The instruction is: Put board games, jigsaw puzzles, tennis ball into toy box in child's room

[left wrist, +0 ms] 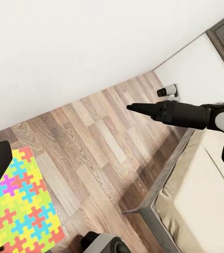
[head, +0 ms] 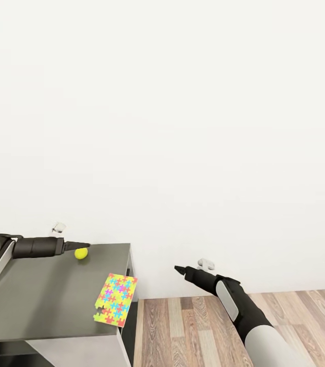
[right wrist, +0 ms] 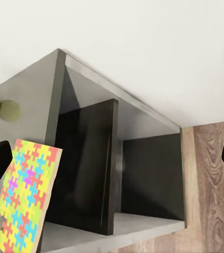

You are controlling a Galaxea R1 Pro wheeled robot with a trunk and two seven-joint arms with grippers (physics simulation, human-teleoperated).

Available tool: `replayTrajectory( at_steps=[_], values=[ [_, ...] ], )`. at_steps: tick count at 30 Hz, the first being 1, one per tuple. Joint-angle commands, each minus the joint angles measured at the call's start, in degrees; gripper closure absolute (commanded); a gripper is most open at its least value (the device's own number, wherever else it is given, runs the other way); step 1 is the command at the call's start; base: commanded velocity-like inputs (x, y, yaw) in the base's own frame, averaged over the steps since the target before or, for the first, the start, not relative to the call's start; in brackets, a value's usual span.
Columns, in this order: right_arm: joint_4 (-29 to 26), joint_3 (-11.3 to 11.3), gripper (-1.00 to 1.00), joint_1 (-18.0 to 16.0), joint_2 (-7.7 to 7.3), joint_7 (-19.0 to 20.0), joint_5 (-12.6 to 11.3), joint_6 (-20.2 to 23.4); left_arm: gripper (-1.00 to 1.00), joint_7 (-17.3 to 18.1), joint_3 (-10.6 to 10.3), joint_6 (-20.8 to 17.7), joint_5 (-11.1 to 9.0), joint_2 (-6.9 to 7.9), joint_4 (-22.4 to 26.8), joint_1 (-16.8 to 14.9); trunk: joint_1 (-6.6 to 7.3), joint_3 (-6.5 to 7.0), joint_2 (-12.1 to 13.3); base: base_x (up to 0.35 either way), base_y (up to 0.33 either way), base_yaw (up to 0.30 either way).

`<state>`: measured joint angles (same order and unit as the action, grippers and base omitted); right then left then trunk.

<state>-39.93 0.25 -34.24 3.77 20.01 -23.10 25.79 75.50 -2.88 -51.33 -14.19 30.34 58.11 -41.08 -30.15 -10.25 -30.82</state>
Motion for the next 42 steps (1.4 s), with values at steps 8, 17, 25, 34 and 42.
replayTrajectory(
  at_steps=[8, 17, 25, 34, 42],
  values=[
    [0.0, -0.9, -1.0, 0.0, -0.02, -0.3, -2.4, 0.7, -1.0, 0.0, -0.2, -0.6, -0.5, 0.07, 0.0, -0.1, -1.79, -1.55, -3.3, 0.0, 0.0, 0.0],
    [-0.1, -0.9, -1.0, 0.0, 0.18, -0.3, -4.3, 1.1, -1.0, 0.0, -0.1, -0.6, -0.6, 0.04, 0.0, -0.1, -3.76, -3.16, -6.9, 0.0, 0.0, 0.0],
    [0.1, -1.1, -1.0, -0.5, 0.6, -0.1, -11.0, 10.2, -1.0, 0.1, -0.1, -0.6, -0.7, 0.01, 0.0, -0.1, -5.52, -4.6, -10.1, 0.0, 0.0, 0.0],
    [0.0, -2.4, -1.0, -0.2, -0.13, 0.1, -17.0, 12.2, -1.0, 0.1, -0.1, -0.6, -0.7, 0.0, 0.0, -0.1, -7.5, -6.22, -13.8, 0.0, 0.0, 0.0],
    [-0.1, -2.5, -1.0, 0.0, 0.05, 0.0, -17.1, 12.1, -1.0, 0.1, -0.1, -0.6, -0.7, -0.01, 0.0, -0.1, -9.26, -7.65, -17.0, 0.0, 0.0, 0.0]
  ],
)
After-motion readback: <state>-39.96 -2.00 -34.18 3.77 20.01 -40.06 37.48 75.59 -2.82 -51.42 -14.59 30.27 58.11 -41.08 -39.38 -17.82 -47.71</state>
